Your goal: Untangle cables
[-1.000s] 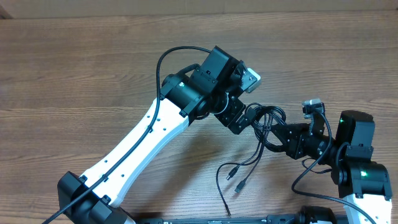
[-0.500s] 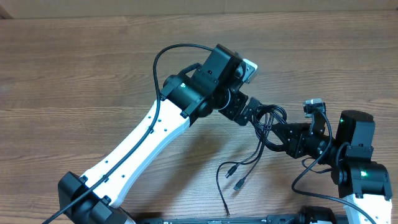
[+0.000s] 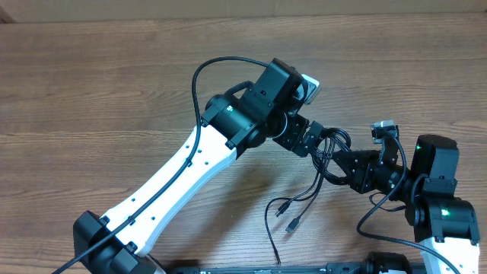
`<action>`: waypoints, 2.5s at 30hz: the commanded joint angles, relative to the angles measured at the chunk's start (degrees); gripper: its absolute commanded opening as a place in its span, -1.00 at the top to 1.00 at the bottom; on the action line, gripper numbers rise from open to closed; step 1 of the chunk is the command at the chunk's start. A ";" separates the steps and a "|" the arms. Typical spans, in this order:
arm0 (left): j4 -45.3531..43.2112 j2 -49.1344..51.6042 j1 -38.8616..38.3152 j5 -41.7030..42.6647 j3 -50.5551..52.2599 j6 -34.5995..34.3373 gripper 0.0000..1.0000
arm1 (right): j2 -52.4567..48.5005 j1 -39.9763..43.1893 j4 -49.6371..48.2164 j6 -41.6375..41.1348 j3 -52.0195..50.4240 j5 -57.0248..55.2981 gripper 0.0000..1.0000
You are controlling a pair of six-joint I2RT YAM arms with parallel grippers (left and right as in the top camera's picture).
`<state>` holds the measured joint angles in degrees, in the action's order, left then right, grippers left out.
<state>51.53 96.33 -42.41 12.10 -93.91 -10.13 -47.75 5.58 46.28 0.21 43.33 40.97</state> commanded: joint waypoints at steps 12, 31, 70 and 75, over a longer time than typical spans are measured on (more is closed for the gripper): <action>0.72 0.50 -0.37 -4.87 -1.05 1.27 -1.00 | 0.39 0.17 -0.92 -0.20 -0.13 2.80 0.92; 1.25 7.39 -0.35 -6.62 -1.05 0.20 -1.00 | 0.39 0.17 -1.27 -0.20 -0.13 3.72 0.92; 6.49 5.03 11.04 2.16 -1.11 -56.50 -1.00 | 0.39 0.17 -0.76 0.04 -0.11 2.99 0.92; 6.93 5.03 13.53 8.98 -1.11 -57.48 -1.00 | 0.39 0.17 -0.79 0.04 -0.11 2.97 0.92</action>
<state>58.22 102.65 -28.71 15.40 -94.13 -64.99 -47.94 5.58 45.95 0.03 42.72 43.07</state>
